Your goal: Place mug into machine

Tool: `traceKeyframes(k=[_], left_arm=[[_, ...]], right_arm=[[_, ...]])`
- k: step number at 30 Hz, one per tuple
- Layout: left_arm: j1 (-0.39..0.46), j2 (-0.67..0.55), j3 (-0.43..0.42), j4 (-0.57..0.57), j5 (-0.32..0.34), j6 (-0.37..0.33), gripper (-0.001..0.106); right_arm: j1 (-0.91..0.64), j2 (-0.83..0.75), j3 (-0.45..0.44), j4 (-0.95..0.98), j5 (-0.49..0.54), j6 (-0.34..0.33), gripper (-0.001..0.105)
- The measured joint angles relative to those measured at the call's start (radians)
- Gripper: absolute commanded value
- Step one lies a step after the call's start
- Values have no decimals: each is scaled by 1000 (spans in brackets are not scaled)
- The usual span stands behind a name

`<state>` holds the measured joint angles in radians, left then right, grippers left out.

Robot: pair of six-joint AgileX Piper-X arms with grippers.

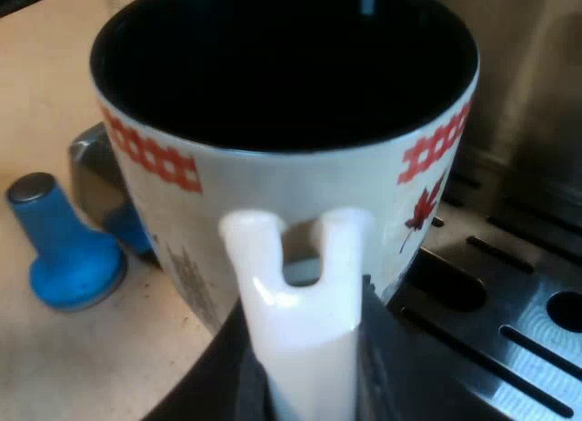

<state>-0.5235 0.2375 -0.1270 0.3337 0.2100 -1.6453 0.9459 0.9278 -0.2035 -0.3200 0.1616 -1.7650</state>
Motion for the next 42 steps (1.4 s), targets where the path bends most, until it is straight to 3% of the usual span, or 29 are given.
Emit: traceKeyframes(k=[14, 20, 36, 39, 42], left_arm=[[0, 0, 0, 0, 6, -2, 95], [0, 0, 0, 0, 6, -2, 95], [0, 0, 0, 0, 6, -4, 95], [0, 0, 0, 0, 6, -10, 95], [0, 0, 0, 0, 6, -11, 95]], right_arm=[[0, 242, -107, -68, 21, 0, 0], [0, 314, -148, -116, 62, 39, 0], [0, 450, -204, -206, 105, 45, 0], [0, 452, -204, -207, 107, 45, 12], [0, 452, -204, -207, 108, 45, 36]])
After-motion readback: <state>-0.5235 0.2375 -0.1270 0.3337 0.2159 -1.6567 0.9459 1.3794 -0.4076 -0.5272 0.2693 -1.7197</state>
